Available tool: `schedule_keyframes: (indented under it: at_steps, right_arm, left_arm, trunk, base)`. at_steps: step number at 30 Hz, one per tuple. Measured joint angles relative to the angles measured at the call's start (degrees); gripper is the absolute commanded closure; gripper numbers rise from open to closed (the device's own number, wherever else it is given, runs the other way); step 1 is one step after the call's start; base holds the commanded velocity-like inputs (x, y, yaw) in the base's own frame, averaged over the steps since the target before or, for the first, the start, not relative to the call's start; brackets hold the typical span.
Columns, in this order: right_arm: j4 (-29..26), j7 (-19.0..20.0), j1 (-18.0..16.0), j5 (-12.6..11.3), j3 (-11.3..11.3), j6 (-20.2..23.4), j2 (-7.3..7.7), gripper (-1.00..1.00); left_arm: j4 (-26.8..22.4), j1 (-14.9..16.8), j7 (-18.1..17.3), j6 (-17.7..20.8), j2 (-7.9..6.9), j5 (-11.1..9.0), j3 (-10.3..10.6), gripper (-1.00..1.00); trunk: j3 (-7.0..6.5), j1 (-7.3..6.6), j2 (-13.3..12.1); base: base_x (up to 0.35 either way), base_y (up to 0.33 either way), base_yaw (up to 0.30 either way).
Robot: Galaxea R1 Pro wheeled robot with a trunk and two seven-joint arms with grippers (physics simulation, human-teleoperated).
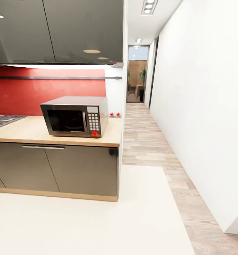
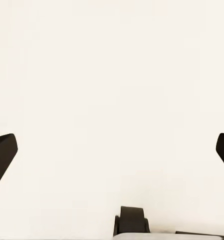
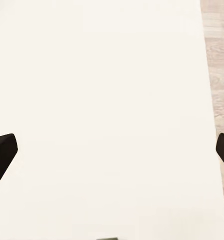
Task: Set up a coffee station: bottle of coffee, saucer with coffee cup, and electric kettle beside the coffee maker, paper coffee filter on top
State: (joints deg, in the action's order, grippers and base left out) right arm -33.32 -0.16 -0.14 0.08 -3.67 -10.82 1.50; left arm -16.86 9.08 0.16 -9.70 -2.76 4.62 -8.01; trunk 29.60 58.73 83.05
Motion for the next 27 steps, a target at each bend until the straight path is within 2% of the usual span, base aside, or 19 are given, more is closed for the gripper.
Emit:
schedule_keyframes:
  at_steps: [27]
  right_arm:
    - [0.1,-0.1,0.0,0.1,0.1,0.0,0.0,-1.0]
  left_arm:
    - [-0.1,0.0,0.1,-0.1,0.0,0.0,-0.2,-1.0]
  trunk:
    - [1.36,-0.01,0.0]
  base:
    - [0.015,0.0,0.259]
